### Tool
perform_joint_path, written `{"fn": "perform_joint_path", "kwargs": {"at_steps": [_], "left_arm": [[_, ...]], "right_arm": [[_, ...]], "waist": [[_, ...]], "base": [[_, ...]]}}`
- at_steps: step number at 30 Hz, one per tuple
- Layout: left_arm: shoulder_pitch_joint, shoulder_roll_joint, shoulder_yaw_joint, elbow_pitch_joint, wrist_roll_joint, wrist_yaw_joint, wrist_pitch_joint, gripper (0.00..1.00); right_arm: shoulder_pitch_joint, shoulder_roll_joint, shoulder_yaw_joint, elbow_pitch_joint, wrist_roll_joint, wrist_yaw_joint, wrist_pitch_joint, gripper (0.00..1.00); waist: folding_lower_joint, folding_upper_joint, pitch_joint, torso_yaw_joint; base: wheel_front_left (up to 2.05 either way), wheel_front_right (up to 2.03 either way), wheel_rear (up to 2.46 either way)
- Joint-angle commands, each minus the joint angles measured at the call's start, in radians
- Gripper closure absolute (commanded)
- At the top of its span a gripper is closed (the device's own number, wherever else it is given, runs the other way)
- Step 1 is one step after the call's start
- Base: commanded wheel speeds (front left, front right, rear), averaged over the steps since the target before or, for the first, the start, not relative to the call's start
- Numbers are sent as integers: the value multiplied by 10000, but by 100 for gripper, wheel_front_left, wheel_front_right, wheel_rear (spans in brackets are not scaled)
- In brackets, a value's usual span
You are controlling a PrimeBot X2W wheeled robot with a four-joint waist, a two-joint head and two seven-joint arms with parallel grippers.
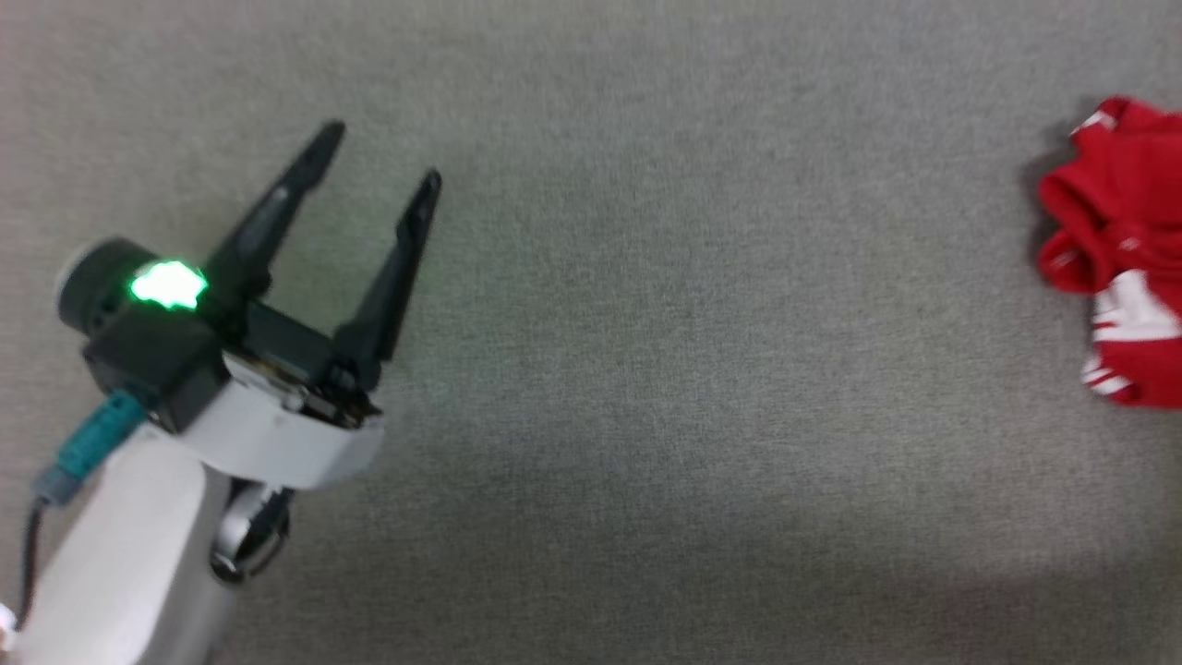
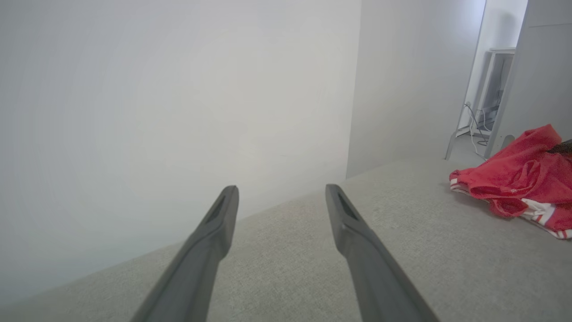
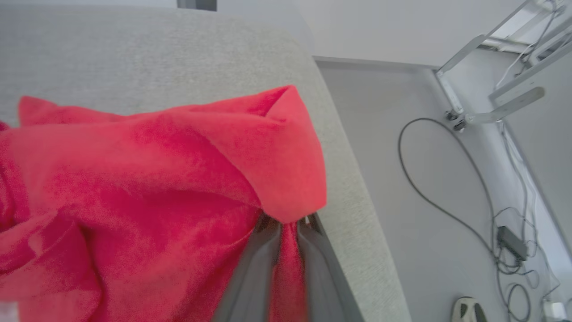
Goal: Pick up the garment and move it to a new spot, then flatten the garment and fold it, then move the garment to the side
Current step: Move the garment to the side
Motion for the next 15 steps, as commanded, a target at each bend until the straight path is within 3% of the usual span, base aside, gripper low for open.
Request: {"fn": "perform_joint_path", "kwargs": {"at_steps": [1,4,15], "left_arm": [[-227,100,14,-16,77,6,6,0],[-562,257,24,-51,122,6,6,0],[-1013,585,287,-190,289,6,6,0]], "right_arm": [[-362,-156,61,147,-244,-8,-173,100],[-918,-351,140,625,-882,-8,-544,100],[-2120,24,83,2197,-2469,-8,-1874,100]], "waist": [[0,0,586,-138],[0,0,896,-131],[0,0,1449,-74]], "base": [[0,0,0],[0,0,0],[0,0,0]]}}
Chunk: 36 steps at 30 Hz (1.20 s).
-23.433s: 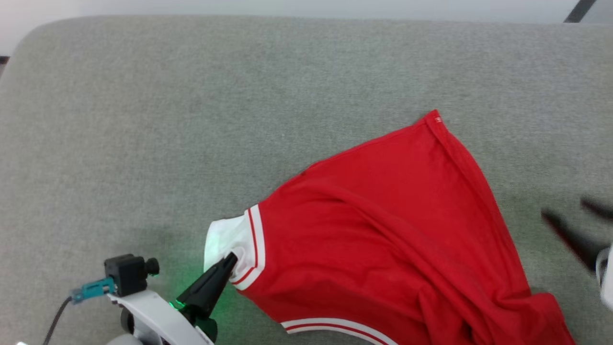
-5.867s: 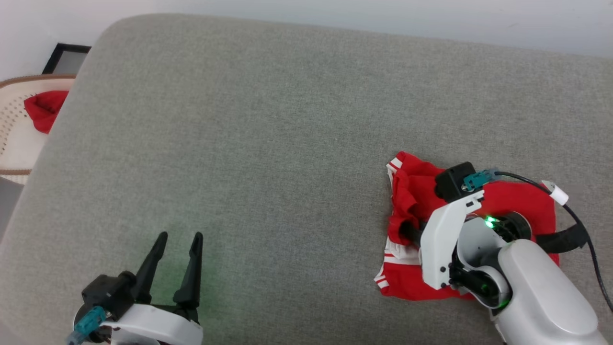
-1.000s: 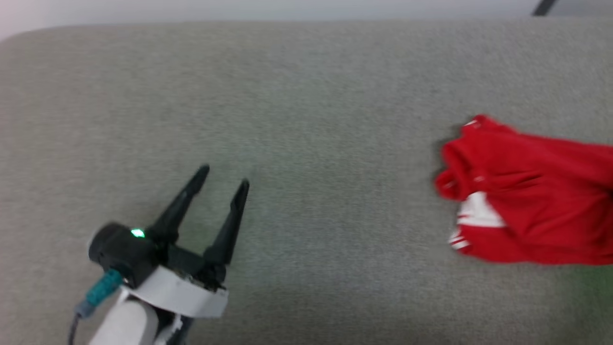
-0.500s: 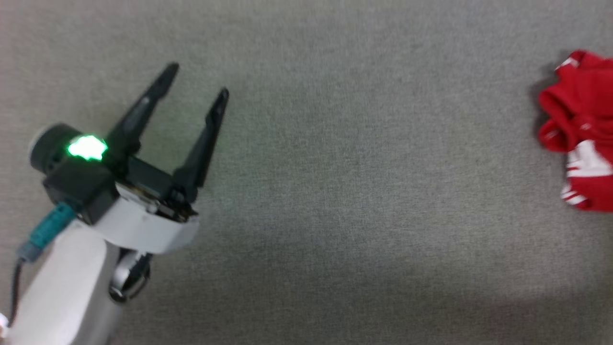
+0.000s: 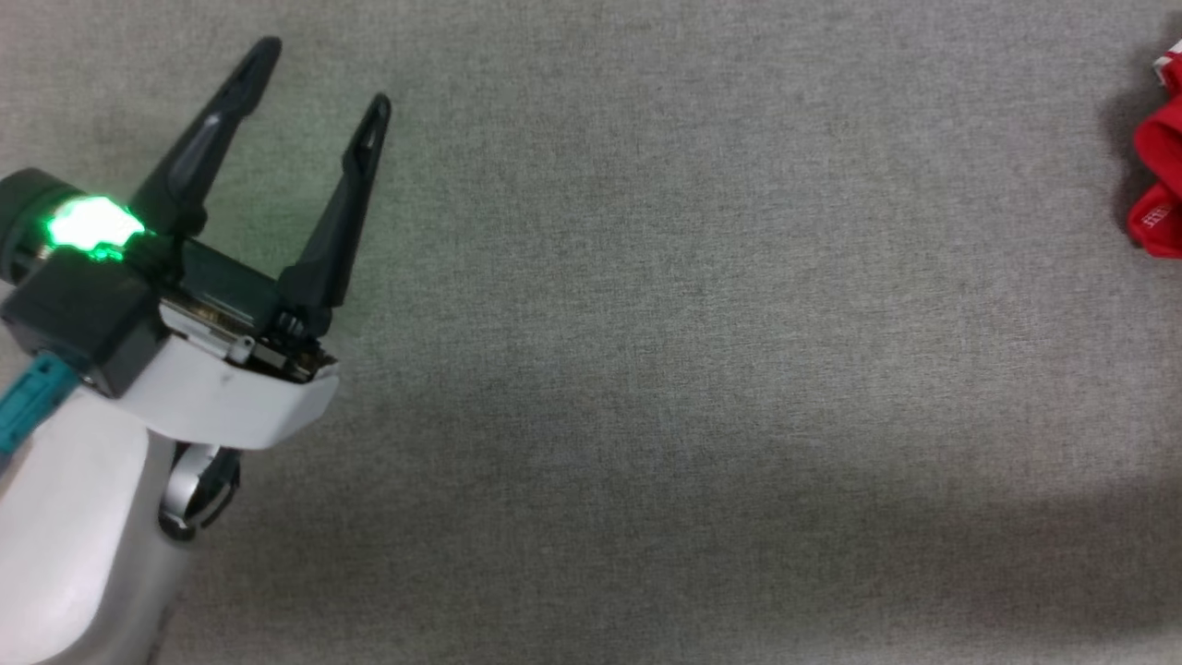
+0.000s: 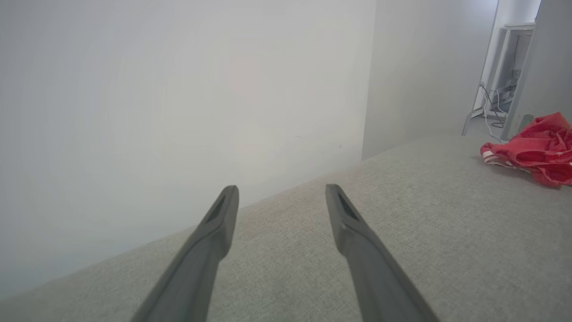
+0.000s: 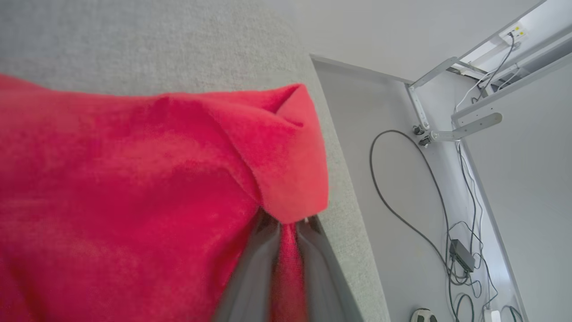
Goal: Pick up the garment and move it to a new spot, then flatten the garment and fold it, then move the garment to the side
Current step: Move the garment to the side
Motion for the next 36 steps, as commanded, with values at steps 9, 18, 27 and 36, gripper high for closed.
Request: {"fn": "perform_joint_path", "kwargs": {"at_steps": [9,18,27,36], "left_arm": [[28,16,316,-182,226,6,6,0],[718,-731,733,398,298,6,6,0],[2586,-1627,1282,1635,80,6,6,0],[4221,-2307,1567,2573,126,6,4,0]], "right_arm": [[-582,232,-166,1122,-628,-8,-802,70],[-327,431,26,1064,-216,-8,-1685,0],[1002,857,1861,333,1544,-8,-2374,0],[3155,1688,3290,67,3145,-8,-3612,0]], "waist": [[0,0,70,136],[0,0,-941,407],[0,0,-2736,886],[0,0,-4456,1513]], "base": [[0,0,0],[0,0,0],[0,0,0],[0,0,0]]}}
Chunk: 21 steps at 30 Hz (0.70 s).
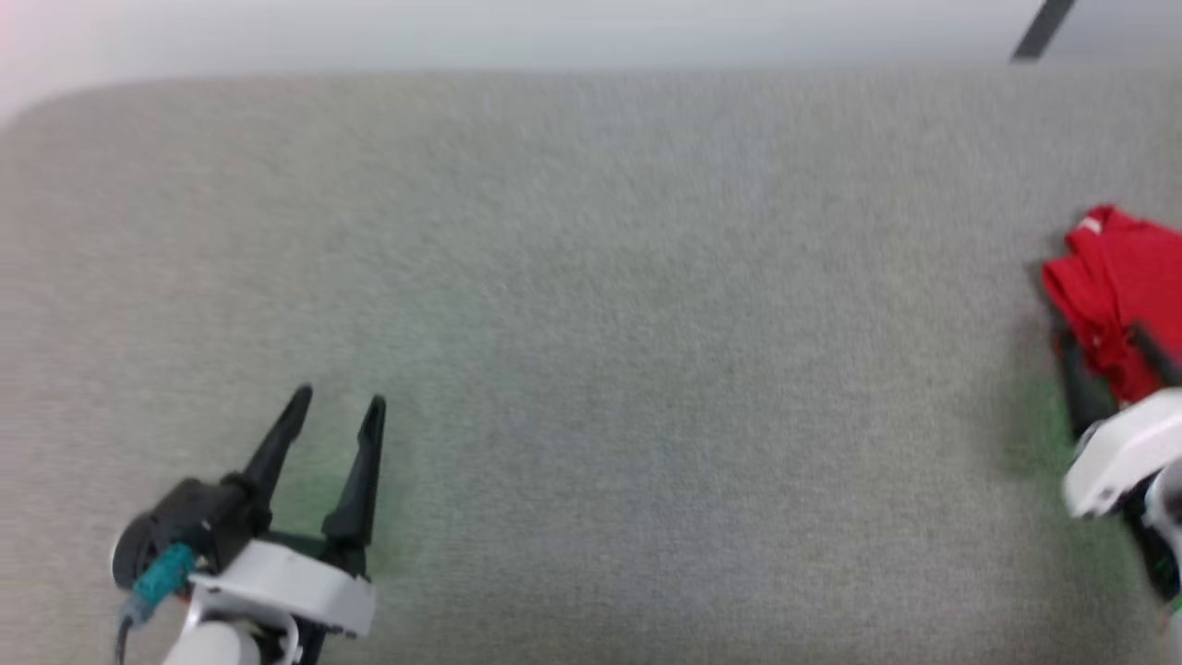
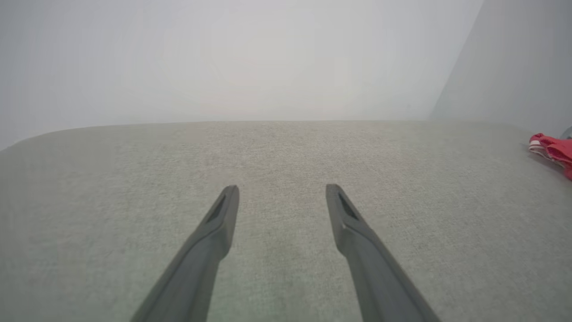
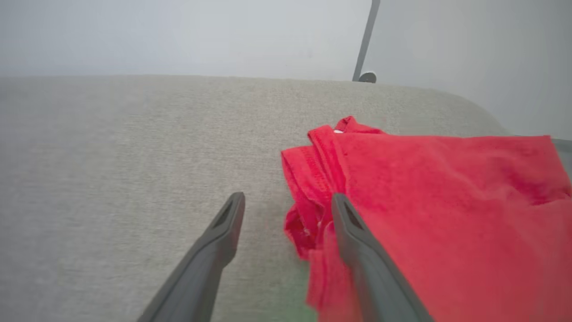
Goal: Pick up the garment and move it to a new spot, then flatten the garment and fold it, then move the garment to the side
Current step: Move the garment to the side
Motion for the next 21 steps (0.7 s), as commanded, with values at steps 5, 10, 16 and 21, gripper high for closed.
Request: {"fn": "perform_joint_path", "kwargs": {"at_steps": [5,10,16,21], "left_arm": [[713,-214,323,266,156,6,4,0],[1202,-329,492,383,278,6,3,0],[1792,-501,750,171,411,6,3,0],[2295,-587,940,-210,393,6,4,0]], "right_arm": [[1108,504,667,-117,658,-8,-699,0],[1621,656,1134,-315,1083,-8,-1180,0],[2095,725,1017,-848,1127,-8,-1735,0],[2645,633,706,-1391,984,-8,-1845,0]], "waist": [[0,0,-1817,685],[0,0,-2464,639],[0,0,-2917,595],[0,0,-3099,622]], "base": [[0,0,0],[0,0,0],[0,0,0],[0,0,0]]}}
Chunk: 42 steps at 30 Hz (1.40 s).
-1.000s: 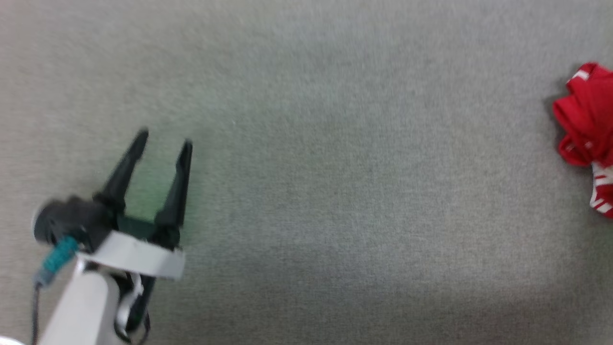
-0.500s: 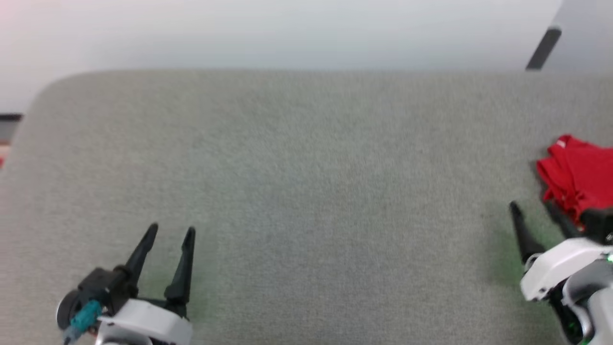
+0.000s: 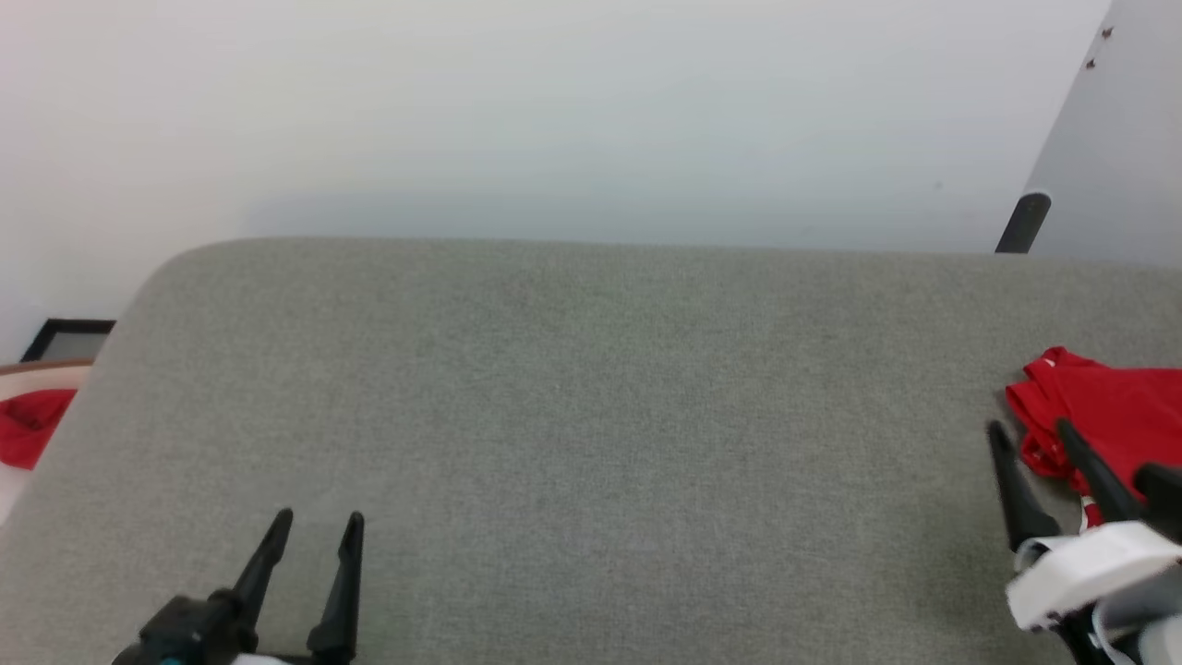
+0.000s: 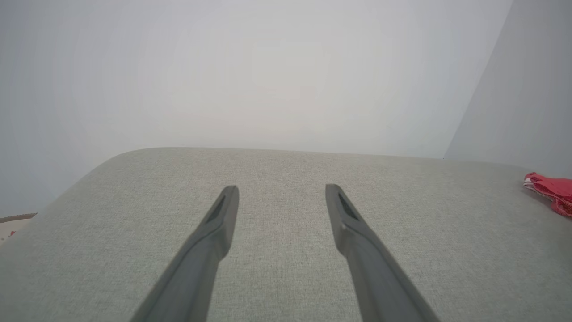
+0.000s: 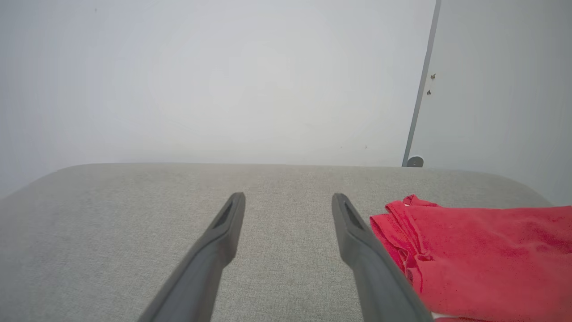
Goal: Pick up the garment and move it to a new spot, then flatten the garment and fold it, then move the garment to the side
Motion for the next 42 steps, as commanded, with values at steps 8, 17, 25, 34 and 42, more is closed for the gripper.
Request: {"fn": "perform_joint_path", "kwargs": {"at_steps": [8,17,25,34,42], "left_arm": [[1120,-153,396,-768,116,6,6,0],[1964,-170,782,-1583,239,6,6,0],[2043,-223,805,-1712,278,6,6,0],[1901,-264,776,-1635,137,6,6,0],[1951,-286,781,-1590,208,6,6,0]], "right_arm": [[1391,51,-914,-1095,-184,-8,71,0],[2740,566,-1545,-2448,-412,-8,429,0],[3165,994,-1874,-3235,-616,-8,714,0],[3247,1143,-1916,-3483,-645,-8,748,0],[3292,1177,-1953,-3566,-651,-8,769,0]], "waist": [[1,0,-309,102],[1,0,-285,172],[1,0,-169,110],[1,0,-134,95],[1,0,-123,82]], "base": [[0,0,0],[0,0,0],[0,0,0],[0,0,0],[0,0,0]]}}
